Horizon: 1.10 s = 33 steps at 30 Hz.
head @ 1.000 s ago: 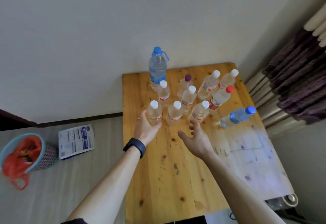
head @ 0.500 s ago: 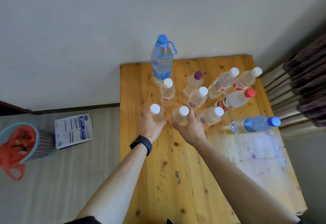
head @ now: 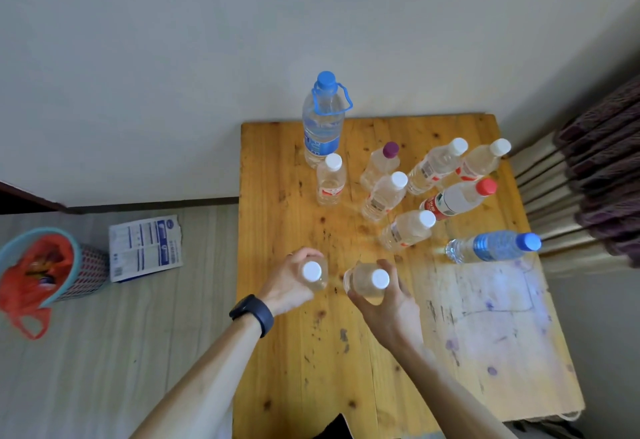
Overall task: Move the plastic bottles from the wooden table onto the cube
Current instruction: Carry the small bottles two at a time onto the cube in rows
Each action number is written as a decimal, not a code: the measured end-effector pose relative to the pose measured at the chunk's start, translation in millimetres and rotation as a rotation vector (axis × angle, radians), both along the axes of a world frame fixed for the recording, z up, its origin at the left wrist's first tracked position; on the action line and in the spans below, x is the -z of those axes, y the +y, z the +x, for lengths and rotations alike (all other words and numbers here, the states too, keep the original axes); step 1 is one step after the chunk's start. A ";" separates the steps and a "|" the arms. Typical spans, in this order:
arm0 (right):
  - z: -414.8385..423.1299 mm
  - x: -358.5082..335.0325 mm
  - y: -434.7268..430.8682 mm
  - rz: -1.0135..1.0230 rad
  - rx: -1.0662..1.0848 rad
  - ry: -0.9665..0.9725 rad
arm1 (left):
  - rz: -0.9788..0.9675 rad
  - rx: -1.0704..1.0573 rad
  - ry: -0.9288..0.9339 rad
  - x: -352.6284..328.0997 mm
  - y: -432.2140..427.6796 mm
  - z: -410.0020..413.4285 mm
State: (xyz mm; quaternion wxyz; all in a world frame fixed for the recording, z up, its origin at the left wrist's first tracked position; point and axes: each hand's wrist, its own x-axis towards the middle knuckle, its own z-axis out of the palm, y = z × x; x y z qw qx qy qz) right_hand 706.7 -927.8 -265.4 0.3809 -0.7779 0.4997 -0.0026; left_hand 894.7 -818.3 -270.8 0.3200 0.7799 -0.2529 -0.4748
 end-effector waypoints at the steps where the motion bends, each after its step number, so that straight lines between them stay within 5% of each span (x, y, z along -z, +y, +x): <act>1: -2.2 0.8 1.5 -0.003 -0.002 0.000 | -0.019 -0.015 -0.008 1.0 0.8 -2.1; 15: 22.6 1.4 -20.5 0.289 0.111 -0.155 | -0.162 -0.533 -0.135 5.3 -14.9 -48.3; 26: 6.3 1.0 -6.6 0.275 0.238 -0.192 | -0.087 -0.403 -0.199 2.0 -11.2 -44.7; 33: -58.3 -19.3 2.1 0.335 0.534 -0.249 | -0.026 -0.142 -0.176 -19.5 -15.7 -66.9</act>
